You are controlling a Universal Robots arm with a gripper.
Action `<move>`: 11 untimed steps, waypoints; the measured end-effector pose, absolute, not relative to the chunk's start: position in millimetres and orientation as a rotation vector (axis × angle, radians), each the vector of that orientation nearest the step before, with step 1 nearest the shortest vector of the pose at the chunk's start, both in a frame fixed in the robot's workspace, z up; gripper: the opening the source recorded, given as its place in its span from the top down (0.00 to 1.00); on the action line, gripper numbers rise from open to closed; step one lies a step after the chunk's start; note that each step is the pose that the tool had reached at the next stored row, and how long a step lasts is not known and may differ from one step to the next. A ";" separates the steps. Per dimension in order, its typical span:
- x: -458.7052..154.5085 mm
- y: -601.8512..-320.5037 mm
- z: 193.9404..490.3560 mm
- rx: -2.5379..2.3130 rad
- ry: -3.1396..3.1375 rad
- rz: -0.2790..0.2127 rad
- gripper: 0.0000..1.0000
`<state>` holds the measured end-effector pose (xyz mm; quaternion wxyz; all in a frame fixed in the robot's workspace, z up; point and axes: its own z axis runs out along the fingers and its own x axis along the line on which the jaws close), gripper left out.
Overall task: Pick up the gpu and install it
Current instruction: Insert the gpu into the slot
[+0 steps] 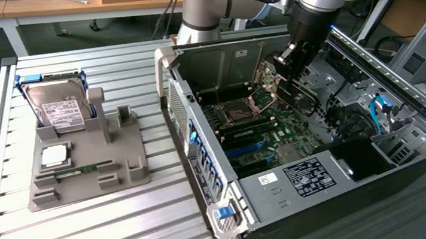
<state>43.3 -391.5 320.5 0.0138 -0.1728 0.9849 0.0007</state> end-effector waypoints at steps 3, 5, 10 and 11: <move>43.3 -391.5 320.4 -0.556 3.064 0.003 0.73; 43.3 -391.5 320.4 -0.568 3.062 0.003 0.73; 43.3 -391.5 320.2 -0.603 3.055 0.003 0.73; 43.3 -391.5 320.1 -0.609 3.054 0.003 0.73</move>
